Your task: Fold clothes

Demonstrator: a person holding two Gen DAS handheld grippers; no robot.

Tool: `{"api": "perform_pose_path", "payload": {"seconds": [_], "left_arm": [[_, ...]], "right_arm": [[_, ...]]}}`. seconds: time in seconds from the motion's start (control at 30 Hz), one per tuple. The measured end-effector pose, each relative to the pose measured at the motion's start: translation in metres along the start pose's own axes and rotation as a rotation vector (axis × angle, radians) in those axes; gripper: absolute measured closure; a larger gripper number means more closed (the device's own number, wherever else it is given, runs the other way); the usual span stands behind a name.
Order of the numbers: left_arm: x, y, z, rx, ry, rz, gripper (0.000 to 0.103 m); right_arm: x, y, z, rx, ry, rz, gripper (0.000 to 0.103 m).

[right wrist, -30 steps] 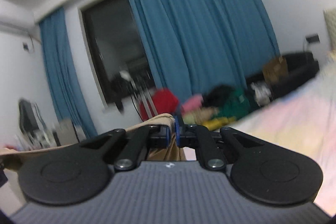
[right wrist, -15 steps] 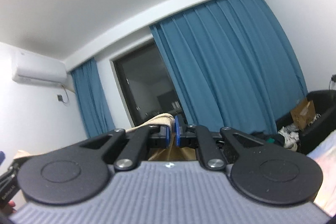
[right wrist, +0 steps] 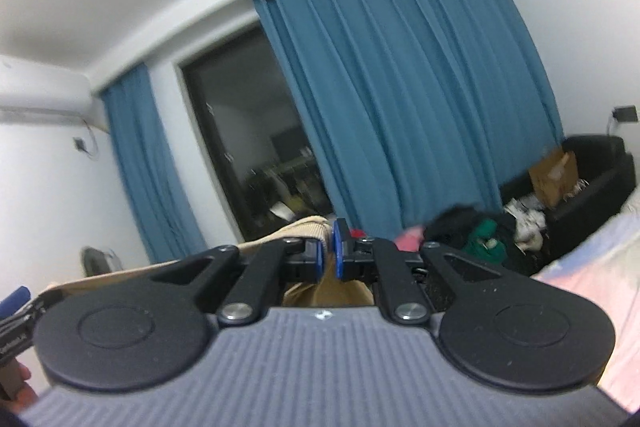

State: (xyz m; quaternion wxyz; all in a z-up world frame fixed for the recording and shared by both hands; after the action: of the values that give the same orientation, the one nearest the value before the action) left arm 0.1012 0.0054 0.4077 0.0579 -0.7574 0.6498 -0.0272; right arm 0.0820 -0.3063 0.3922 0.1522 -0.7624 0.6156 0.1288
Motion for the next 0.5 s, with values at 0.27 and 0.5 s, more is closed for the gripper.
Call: {"api": "perform_pose_path", "payload": {"seconds": [0.27,0.5], "left_arm": [[0.073,-0.209,0.162,-0.151,-0.073,-0.024,0.0],[0.157,-0.368,0.397,-0.436,-0.181,0.086,0.003]], "right_arm": [[0.113,-0.175,0.091,-0.097,-0.016,0.14,0.094],[0.242,-0.339,0.259,-0.337,0.017,0.273,0.093]]}}
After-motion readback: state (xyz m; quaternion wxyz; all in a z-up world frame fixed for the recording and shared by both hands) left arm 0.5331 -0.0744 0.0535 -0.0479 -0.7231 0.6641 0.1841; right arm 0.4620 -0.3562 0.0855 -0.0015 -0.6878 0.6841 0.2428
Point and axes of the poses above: each gripper's, at about its wrist camera, not at the fingertips, and y roughly against the way its jaws point, x to its right, z to its underside, the point moved 7 cm from there along -y, roughly the way its jaws point, and after that the axes turned 14 degrees about -z, right-handed, at the moved point
